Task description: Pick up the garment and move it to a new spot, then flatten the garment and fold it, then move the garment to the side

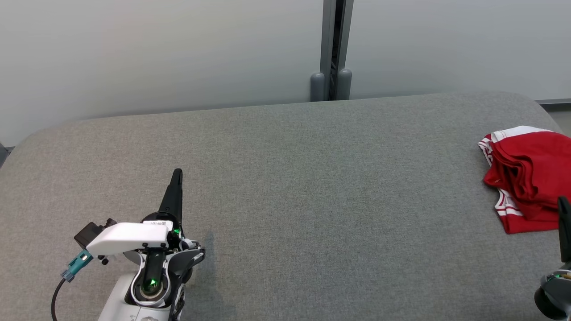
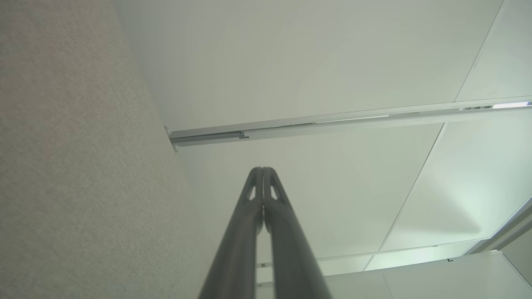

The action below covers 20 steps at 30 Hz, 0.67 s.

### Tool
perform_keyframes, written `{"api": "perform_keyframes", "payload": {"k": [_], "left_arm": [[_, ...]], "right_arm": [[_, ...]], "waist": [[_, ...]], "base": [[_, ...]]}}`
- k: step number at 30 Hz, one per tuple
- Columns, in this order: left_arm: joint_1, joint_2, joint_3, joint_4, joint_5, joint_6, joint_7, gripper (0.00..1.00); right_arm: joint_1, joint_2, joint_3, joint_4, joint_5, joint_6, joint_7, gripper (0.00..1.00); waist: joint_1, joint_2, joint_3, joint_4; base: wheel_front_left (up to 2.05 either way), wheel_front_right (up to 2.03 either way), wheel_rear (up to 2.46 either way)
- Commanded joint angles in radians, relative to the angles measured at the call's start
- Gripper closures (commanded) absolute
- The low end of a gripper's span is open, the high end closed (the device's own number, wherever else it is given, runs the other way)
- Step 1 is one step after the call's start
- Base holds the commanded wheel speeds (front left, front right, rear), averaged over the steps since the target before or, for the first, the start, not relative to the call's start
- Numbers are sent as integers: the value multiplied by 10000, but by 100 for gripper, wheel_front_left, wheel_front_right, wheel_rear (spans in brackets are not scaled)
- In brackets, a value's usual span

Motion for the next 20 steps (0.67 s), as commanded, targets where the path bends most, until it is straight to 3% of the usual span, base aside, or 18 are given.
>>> {"api": "perform_keyframes", "payload": {"k": [1, 20], "left_arm": [[-172, 58, 13, 8, -46, -30, 3, 100], [-172, 58, 12, 6, -45, -30, 3, 100]], "right_arm": [[-72, -84, 10, 19, 40, -1, -3, 100], [-69, -89, 18, 20, 49, -1, -12, 100]], "waist": [[0, 0, 0, 0], [0, 0, 0, 0]], "base": [[0, 0, 0], [0, 0, 0]]}}
